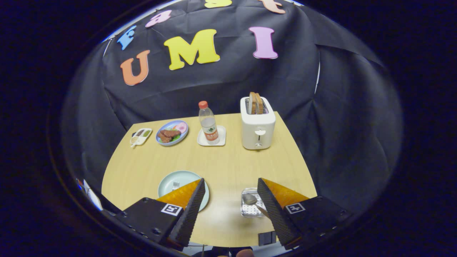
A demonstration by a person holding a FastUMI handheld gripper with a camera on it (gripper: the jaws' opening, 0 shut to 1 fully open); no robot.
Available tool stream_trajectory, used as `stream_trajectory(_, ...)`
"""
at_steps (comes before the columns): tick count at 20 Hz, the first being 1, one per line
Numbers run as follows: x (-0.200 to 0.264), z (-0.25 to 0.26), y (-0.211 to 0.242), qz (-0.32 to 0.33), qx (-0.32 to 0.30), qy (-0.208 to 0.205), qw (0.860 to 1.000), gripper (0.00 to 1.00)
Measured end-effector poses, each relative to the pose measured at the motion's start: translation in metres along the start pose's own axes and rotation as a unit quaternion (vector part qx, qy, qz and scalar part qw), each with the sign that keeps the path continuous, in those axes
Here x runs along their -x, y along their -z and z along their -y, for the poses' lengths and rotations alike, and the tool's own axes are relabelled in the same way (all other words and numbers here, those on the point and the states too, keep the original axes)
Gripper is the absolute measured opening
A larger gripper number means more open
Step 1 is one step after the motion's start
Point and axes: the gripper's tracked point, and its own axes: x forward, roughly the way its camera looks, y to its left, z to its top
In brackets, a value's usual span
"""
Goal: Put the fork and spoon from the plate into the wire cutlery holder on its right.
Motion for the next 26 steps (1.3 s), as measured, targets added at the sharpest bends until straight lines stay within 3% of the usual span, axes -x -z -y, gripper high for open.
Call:
stream_trajectory(3, -0.005, -0.045, 0.014, 0.015, 0.005, -0.016, 1.0, 0.96)
stream_trajectory(11, -0.046, -0.143, 0.088, -0.013, 0.024, -0.039, 0.999, 0.96)
stream_trajectory(22, -0.129, -0.182, 0.172, -0.071, 0.069, -0.01, 0.995, 0.96)
stream_trajectory(24, -0.137, -0.182, 0.179, -0.083, 0.069, -0.006, 0.994, 0.92)
stream_trajectory(26, -0.142, -0.186, 0.186, -0.097, 0.066, -0.009, 0.993, 0.79)
